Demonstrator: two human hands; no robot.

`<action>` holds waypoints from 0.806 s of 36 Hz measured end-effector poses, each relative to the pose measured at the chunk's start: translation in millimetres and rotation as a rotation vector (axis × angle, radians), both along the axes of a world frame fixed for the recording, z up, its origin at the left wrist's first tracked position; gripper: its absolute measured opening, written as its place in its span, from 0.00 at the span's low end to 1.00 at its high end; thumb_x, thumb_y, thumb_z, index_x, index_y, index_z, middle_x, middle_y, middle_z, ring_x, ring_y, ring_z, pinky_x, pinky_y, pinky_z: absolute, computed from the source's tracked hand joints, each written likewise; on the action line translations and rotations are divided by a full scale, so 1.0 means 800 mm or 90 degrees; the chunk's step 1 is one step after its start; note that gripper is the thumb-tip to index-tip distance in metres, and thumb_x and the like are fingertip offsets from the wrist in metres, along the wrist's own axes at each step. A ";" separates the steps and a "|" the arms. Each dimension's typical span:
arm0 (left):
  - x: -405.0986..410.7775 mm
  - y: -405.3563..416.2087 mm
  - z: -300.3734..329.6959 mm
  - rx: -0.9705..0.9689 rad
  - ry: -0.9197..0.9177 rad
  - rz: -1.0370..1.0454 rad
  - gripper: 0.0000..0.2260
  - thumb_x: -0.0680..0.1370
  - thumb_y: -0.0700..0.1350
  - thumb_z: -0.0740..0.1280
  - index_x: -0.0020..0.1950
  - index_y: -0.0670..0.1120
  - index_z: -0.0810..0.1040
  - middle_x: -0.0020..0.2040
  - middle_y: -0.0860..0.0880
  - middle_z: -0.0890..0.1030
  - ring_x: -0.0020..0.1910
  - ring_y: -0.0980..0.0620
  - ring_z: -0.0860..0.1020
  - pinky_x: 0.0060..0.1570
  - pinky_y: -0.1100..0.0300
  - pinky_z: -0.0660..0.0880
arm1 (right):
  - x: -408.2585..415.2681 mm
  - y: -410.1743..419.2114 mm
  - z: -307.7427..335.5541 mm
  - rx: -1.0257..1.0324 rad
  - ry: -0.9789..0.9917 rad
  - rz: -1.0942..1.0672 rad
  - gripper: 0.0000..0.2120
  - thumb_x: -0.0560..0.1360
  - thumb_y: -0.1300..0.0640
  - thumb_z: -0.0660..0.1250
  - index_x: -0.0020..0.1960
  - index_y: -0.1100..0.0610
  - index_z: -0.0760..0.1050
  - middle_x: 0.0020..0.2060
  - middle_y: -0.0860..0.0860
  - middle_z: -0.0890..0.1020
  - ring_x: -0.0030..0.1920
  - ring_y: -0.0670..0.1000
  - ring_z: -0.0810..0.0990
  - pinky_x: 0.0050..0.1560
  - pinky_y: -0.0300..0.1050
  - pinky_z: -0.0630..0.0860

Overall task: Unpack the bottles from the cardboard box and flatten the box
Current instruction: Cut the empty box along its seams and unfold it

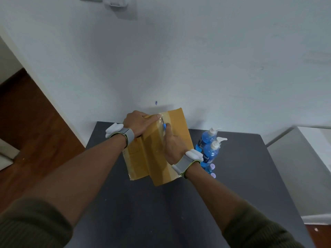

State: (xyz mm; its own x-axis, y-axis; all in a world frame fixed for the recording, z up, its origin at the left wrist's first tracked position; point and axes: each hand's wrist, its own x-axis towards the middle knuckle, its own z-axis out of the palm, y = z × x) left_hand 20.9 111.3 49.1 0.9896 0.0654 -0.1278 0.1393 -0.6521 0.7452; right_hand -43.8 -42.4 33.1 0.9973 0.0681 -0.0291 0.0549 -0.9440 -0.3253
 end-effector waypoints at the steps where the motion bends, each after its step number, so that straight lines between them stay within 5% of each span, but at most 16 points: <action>1: 0.000 0.001 -0.001 -0.004 0.003 0.002 0.29 0.68 0.75 0.66 0.44 0.51 0.86 0.38 0.52 0.85 0.38 0.49 0.82 0.45 0.49 0.83 | 0.001 -0.002 -0.001 0.001 -0.003 0.002 0.25 0.83 0.56 0.55 0.78 0.56 0.53 0.50 0.60 0.81 0.45 0.60 0.81 0.39 0.47 0.67; 8: 0.013 0.012 -0.005 -0.013 0.020 -0.001 0.38 0.65 0.78 0.65 0.45 0.44 0.86 0.40 0.46 0.86 0.39 0.46 0.84 0.42 0.46 0.84 | -0.027 -0.017 -0.013 0.047 -0.018 0.030 0.22 0.83 0.58 0.56 0.76 0.57 0.59 0.55 0.59 0.80 0.49 0.60 0.81 0.49 0.51 0.75; 17: 0.026 0.016 -0.008 -0.017 0.041 -0.007 0.36 0.66 0.77 0.66 0.48 0.44 0.86 0.43 0.46 0.85 0.41 0.46 0.83 0.45 0.46 0.83 | -0.052 -0.030 -0.021 0.058 -0.012 0.025 0.20 0.83 0.56 0.56 0.74 0.56 0.61 0.46 0.59 0.81 0.42 0.58 0.80 0.39 0.46 0.69; 24: 0.037 0.013 -0.011 -0.013 0.055 -0.010 0.37 0.65 0.77 0.67 0.48 0.44 0.86 0.43 0.47 0.85 0.41 0.46 0.84 0.45 0.47 0.83 | -0.060 -0.039 -0.017 0.053 -0.051 0.035 0.16 0.81 0.61 0.58 0.68 0.60 0.69 0.37 0.54 0.76 0.32 0.52 0.69 0.35 0.44 0.63; 29: 0.042 0.013 -0.014 -0.006 0.057 -0.010 0.36 0.65 0.77 0.67 0.47 0.45 0.86 0.43 0.48 0.85 0.41 0.46 0.83 0.45 0.48 0.83 | -0.056 -0.037 -0.014 0.024 -0.023 0.017 0.17 0.81 0.59 0.57 0.70 0.58 0.67 0.42 0.56 0.81 0.34 0.51 0.70 0.37 0.44 0.64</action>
State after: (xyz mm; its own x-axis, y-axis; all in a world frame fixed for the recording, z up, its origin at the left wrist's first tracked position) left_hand 54.3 121.6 37.5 0.9750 0.0477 -0.2170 0.1955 -0.6478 0.7363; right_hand -88.6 -72.3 21.6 0.9954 0.0955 0.0105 0.0929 -0.9288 -0.3586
